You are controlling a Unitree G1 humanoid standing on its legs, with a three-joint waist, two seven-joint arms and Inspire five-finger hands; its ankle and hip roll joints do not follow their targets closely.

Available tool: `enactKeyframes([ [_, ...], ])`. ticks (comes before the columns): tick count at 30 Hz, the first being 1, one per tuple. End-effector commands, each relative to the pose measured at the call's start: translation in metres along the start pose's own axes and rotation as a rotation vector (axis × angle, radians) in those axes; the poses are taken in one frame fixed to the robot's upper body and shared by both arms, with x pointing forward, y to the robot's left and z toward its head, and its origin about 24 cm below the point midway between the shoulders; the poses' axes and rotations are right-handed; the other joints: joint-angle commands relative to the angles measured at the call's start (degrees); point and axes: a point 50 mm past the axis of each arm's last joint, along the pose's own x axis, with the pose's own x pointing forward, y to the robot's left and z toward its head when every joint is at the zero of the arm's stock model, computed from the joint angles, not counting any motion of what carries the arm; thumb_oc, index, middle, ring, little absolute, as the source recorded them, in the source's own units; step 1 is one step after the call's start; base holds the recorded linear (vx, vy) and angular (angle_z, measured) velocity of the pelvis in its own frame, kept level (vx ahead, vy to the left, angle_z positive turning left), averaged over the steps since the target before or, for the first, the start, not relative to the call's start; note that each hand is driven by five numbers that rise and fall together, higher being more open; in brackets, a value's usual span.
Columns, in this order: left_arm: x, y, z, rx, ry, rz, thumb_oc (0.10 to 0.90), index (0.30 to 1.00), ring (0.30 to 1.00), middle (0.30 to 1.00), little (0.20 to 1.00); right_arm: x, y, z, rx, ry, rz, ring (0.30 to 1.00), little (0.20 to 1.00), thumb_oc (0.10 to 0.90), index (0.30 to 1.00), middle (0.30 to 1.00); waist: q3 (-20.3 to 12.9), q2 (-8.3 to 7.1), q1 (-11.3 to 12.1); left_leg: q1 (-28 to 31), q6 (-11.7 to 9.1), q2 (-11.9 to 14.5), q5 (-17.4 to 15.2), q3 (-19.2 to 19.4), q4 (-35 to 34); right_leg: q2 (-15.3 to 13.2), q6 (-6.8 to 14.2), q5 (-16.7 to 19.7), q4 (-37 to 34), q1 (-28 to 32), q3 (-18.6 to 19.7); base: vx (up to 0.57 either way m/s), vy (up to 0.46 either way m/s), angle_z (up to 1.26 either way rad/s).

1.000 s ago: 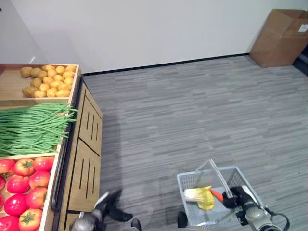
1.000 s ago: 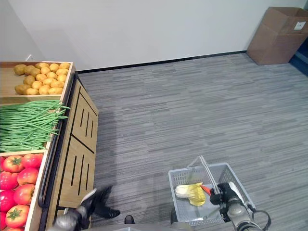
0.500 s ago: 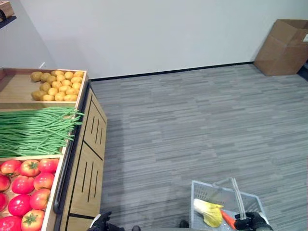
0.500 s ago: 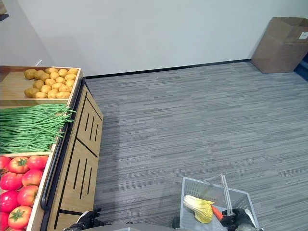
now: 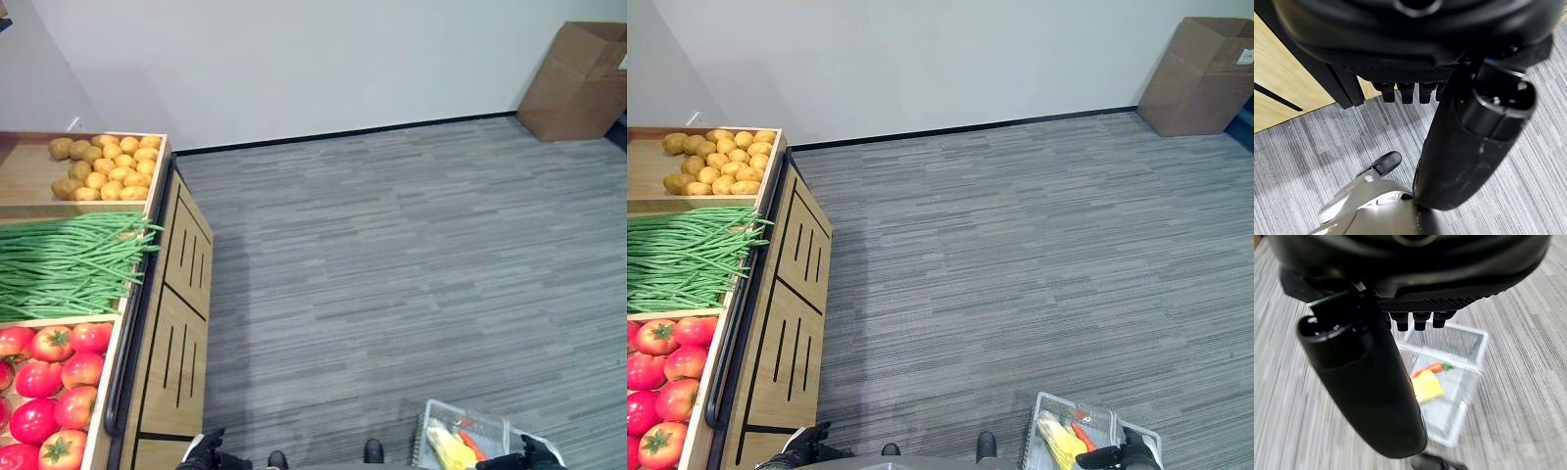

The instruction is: Get the vegetables into the basket

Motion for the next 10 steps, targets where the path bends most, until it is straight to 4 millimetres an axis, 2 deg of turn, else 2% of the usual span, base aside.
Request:
enactKeyframes([
  [1,0.001,0.003,-0.001,-0.034,0.021,0.012,0.9,1.0,1.0,1.0,1.0,-0.003,0.03,0.0,-0.051,-0.02,0.14,1.0,1.0,0.9,1.0,1.0,-1.0,-2.7,0.1,-1.1,-2.8,2.1,0.8,-1.4,0.1,-3.7,4.4,1.2,0.4,1.0,-0.8,0.0,0.0,0.0],
  [3,0.0,0.002,-0.004,-0.021,0.029,0.007,0.9,1.0,1.0,1.0,1.0,-0.008,0.049,-0.009,-0.058,-0.006,0.224,1.0,1.0,0.9,1.0,1.0,-1.0,-2.82,0.1,-1.1,-2.7,2.1,0.8,-1.5,0.1,-3.7,4.4,1.0,0.5,1.1,-0.9,0.0,0.0,0.0],
  [6,0.0,0.001,-0.005,-0.016,0.036,0.004,0.9,1.0,1.0,1.0,1.0,-0.01,0.057,-0.013,-0.052,0.006,0.259,1.0,1.0,0.9,1.0,1.0,-1.0,-2.87,0.0,-1.0,-2.7,2.0,0.7,-1.6,0.1,-3.7,4.3,0.9,0.6,1.2,-0.9,0.0,0.0,0.0],
  [9,-0.002,-0.005,-0.013,-0.017,0.069,-0.016,0.9,1.0,1.0,1.0,1.0,-0.019,0.084,-0.029,-0.003,0.06,0.34,1.0,1.0,0.9,1.0,1.0,-1.1,-2.76,-0.5,-0.3,-2.6,1.9,0.4,-1.7,0.1,-3.6,4.1,0.3,1.0,1.6,-0.8,0.0,0.0,0.0],
  [10,-0.001,-0.007,-0.012,-0.02,0.066,-0.019,0.9,1.0,1.0,1.0,1.0,-0.02,0.086,-0.03,0.012,0.068,0.345,1.0,1.0,0.9,1.0,1.0,-1.1,-2.68,-0.6,-0.2,-2.6,1.9,0.4,-1.7,0.1,-3.6,4.1,0.2,1.1,1.7,-0.8,0.03,0.03,0.02],
])
